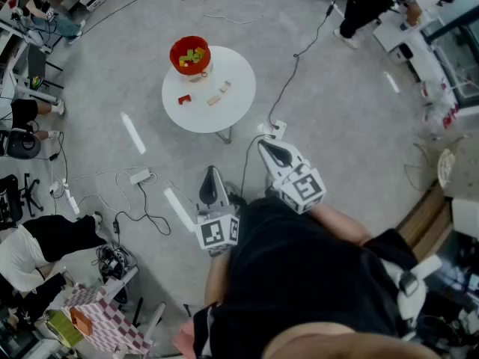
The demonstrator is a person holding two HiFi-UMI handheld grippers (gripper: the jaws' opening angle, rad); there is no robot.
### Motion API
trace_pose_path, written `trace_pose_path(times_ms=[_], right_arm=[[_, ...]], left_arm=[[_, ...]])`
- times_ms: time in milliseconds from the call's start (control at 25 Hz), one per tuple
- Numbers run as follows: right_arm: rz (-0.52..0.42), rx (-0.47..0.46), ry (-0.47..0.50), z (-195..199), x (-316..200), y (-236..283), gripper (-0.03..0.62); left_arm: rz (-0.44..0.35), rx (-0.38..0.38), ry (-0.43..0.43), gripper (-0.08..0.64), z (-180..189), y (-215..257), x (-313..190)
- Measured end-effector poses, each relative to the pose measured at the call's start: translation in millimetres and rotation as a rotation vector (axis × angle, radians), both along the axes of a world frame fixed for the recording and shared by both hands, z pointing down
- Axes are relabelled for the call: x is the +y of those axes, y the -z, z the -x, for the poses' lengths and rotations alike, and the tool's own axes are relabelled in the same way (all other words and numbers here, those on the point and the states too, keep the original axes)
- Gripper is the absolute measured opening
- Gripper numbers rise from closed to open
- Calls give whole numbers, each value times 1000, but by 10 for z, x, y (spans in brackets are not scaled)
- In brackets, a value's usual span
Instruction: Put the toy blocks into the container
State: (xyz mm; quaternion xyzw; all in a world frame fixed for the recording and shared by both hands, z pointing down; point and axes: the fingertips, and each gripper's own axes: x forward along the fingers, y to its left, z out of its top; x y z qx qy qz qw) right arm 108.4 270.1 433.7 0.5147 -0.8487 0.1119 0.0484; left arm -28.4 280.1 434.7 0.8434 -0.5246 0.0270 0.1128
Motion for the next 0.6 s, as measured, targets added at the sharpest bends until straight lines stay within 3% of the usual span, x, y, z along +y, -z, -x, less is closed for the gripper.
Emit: trace_pose_path(times_ms=[600], right_arm=[[15,-22,27,-88,33,50,-3]], left_arm=[[7,3,-1,-2,-175,27,76]])
